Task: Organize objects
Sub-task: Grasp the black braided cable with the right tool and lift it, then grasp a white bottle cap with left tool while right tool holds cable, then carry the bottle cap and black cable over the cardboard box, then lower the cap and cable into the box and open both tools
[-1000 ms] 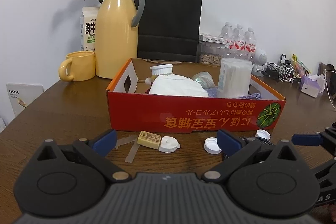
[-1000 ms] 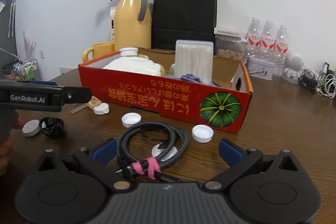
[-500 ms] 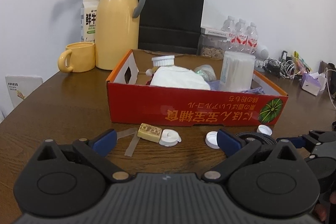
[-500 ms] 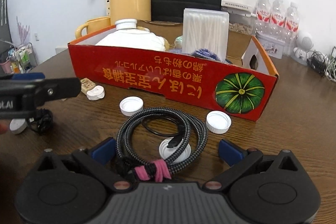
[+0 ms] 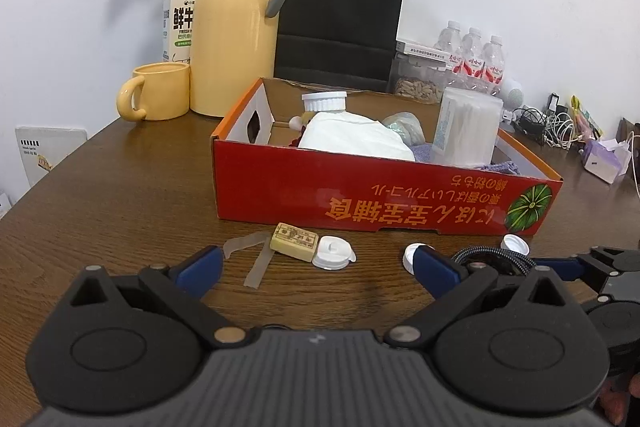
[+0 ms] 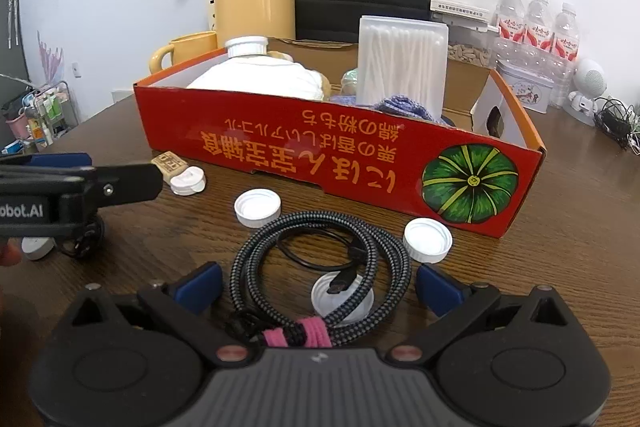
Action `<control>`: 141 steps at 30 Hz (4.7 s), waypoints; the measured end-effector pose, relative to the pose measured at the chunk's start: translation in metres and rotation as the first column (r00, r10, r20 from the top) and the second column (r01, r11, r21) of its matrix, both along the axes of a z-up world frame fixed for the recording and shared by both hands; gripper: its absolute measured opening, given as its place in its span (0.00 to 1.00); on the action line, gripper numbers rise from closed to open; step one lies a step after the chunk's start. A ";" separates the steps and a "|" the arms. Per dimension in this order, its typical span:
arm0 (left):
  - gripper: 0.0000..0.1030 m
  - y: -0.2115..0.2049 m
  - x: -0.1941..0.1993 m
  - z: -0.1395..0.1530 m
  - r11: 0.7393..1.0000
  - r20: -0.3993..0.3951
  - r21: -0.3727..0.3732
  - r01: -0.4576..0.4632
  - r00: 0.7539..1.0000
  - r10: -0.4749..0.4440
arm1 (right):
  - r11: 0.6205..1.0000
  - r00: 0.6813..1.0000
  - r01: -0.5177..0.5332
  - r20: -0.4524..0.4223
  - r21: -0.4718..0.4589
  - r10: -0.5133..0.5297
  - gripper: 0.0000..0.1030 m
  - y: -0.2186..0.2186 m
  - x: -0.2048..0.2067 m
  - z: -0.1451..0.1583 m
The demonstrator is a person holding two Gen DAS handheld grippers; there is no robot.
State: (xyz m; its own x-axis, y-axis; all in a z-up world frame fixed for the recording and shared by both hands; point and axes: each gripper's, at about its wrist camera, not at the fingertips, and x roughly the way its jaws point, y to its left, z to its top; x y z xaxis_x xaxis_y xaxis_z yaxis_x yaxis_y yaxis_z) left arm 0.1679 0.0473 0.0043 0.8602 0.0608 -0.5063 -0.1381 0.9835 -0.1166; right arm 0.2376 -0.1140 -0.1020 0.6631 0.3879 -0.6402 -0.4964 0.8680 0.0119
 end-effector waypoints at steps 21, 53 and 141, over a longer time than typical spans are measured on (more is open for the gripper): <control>1.00 0.021 -0.021 0.014 0.989 0.168 -0.116 -0.089 0.980 0.108 | 0.997 0.966 0.038 0.252 0.066 -0.054 0.84 -0.012 -0.034 0.020; 0.73 -0.065 0.043 -0.008 0.980 -0.081 0.162 0.113 0.992 -0.101 | 0.954 0.918 0.117 0.336 0.277 -0.210 0.84 -0.071 -0.055 0.034; 0.97 0.010 0.164 0.101 0.998 0.000 -0.005 -0.055 0.998 0.055 | 0.987 0.990 0.065 0.112 0.150 -0.083 1.00 0.010 0.140 0.122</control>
State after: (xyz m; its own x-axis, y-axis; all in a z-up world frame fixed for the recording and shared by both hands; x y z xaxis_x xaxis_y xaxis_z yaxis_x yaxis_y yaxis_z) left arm 0.3324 0.0570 0.1053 0.8558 0.1054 -0.5065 -0.1919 0.9739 -0.1216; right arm 0.3776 -0.1043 0.0203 0.7607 0.4183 -0.4963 -0.4364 0.8956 0.0861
